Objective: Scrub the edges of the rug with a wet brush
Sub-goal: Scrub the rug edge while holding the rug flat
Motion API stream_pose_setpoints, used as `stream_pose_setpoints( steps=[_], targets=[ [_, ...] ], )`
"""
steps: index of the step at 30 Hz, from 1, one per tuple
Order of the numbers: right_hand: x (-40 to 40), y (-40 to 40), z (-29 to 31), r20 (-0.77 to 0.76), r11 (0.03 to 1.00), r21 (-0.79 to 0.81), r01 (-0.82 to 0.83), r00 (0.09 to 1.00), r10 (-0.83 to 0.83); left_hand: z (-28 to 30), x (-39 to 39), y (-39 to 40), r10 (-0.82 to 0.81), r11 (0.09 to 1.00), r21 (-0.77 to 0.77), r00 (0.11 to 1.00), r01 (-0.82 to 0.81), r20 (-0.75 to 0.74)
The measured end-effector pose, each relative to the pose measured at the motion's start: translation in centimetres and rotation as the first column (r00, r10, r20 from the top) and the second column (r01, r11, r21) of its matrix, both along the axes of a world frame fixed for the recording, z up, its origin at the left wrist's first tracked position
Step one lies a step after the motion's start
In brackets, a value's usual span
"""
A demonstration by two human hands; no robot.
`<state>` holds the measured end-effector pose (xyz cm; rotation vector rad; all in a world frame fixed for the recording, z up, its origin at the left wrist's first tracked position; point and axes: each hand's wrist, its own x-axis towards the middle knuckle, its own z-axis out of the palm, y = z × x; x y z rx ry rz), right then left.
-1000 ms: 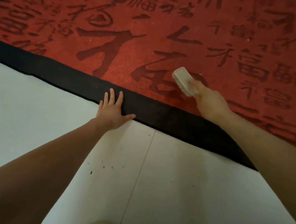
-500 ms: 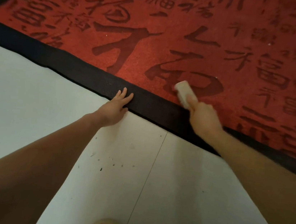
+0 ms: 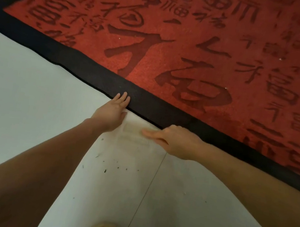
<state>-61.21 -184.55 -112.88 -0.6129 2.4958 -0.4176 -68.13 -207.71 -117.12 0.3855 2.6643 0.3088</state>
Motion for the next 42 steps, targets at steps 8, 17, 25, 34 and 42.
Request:
stream_pose_setpoints(
  steps=[8,17,25,34,42],
  targets=[
    [-3.9,-0.8,-2.9,-0.222,0.861,-0.022,0.507,0.838,-0.499,0.9,1.5,-1.7,-0.101,0.993,-0.061,0.995,0.101,0.003],
    [-8.1,0.7,-1.6,-0.313,0.860,-0.060,0.507,0.808,-0.499,0.8,1.7,-3.6,-0.065,0.998,0.009,0.998,0.065,-0.010],
    [-7.6,-3.3,-1.4,-0.220,0.960,-0.241,0.139,0.956,-0.194,-0.1,-0.7,-6.6,0.431,0.891,-0.183,0.901,-0.416,0.053],
    [-8.5,-6.8,-2.4,-0.112,0.978,-0.207,-0.019,0.994,-0.005,-0.1,0.1,-10.5,0.367,0.930,0.005,0.930,-0.367,0.028],
    [-10.7,-9.5,-2.6,-0.180,0.985,-0.107,0.133,0.972,-0.151,-0.7,-0.2,-10.2,0.441,0.897,0.017,0.897,-0.442,0.019]
  ],
)
